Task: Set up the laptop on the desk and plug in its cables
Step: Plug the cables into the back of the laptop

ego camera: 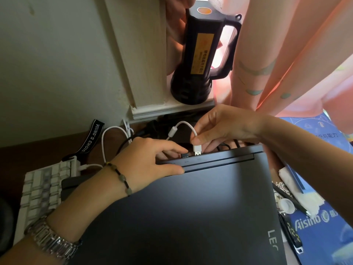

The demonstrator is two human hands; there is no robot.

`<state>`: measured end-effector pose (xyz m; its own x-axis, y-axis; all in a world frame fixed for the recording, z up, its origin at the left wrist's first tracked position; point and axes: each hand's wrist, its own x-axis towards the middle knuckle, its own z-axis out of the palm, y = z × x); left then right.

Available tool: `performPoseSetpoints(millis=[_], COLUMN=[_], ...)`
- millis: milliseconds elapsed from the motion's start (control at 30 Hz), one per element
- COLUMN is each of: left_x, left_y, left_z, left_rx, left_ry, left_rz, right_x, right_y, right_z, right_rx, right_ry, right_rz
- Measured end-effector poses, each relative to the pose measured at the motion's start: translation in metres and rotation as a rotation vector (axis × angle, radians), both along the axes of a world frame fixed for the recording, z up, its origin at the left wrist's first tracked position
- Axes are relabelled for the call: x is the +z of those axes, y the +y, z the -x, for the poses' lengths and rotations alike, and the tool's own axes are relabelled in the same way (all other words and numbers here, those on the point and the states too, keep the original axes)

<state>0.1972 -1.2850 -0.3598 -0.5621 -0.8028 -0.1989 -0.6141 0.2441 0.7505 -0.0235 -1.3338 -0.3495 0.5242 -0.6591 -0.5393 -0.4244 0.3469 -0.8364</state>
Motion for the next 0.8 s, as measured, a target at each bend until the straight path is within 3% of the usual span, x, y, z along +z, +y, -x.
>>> performPoseSetpoints(millis=[800], left_x=[-0.002], left_y=[0.002], left_z=[0.000], left_rx=[0.002], left_ry=[0.005], left_rz=[0.063], right_x=[0.001], right_y=[0.015], right_z=[-0.003], right_rx=[0.009], right_ry=[0.089], right_rz=[0.199])
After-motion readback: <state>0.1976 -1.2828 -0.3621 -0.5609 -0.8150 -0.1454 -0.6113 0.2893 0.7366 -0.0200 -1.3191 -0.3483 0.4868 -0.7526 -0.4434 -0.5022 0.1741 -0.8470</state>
